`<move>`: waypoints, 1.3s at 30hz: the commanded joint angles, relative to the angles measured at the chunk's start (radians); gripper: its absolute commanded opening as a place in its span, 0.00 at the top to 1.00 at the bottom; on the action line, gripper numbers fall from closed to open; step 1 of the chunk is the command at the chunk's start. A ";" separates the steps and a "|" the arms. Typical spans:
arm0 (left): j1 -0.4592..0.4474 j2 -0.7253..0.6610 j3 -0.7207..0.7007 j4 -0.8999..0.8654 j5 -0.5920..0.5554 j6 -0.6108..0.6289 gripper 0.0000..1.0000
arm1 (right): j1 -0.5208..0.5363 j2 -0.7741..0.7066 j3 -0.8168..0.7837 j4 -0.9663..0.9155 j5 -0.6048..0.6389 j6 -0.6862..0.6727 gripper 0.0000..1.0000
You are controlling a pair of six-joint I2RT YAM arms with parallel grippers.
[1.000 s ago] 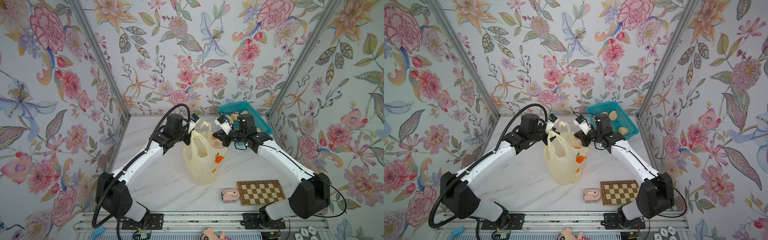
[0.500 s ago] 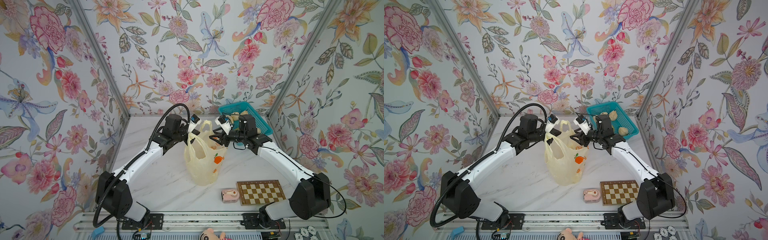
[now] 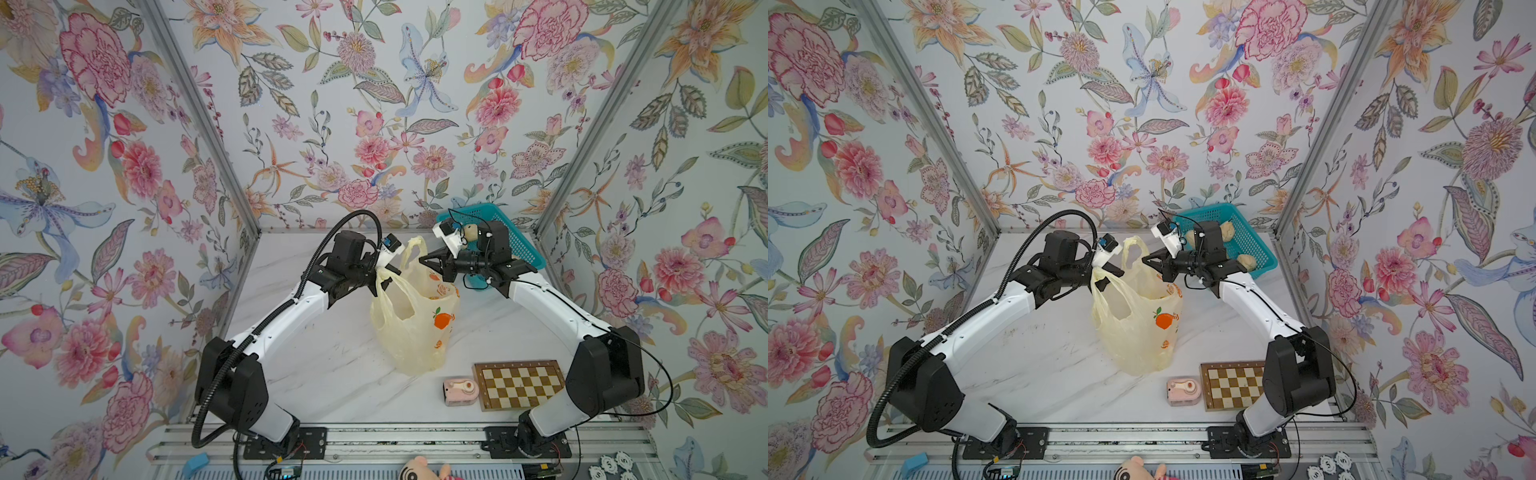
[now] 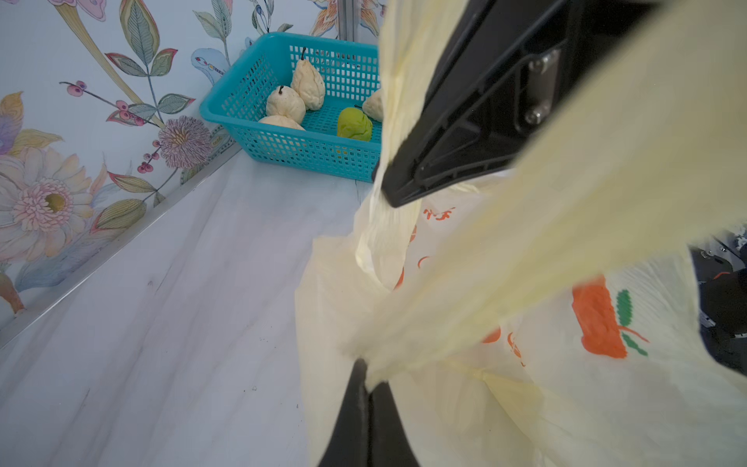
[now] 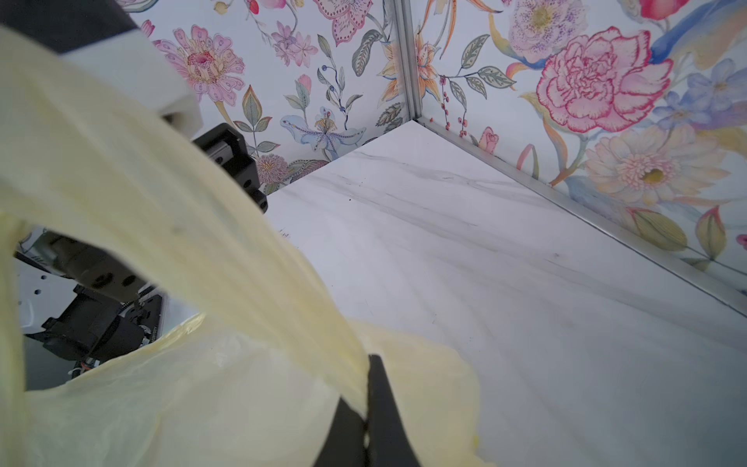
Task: Place the pears into plastic bags & tie knots
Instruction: Pick up the plastic bag at the center of the board.
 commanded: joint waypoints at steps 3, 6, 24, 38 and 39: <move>0.048 -0.038 -0.040 -0.001 0.102 -0.056 1.00 | -0.032 0.012 0.058 -0.140 0.056 0.294 1.00; 0.074 -0.064 -0.074 0.030 0.163 -0.094 1.00 | -0.059 0.054 0.094 -0.258 -0.013 0.425 1.00; 0.192 -0.059 -0.014 -0.039 0.043 -0.330 0.85 | -0.057 0.059 0.104 -0.373 -0.096 0.635 1.00; 0.105 -0.211 -0.099 -0.305 -0.275 -0.321 0.39 | -0.013 0.040 0.059 -0.118 -0.004 0.795 1.00; 0.100 -0.215 -0.107 -0.319 -0.292 -0.317 0.41 | -0.013 0.042 0.061 -0.114 -0.004 0.795 1.00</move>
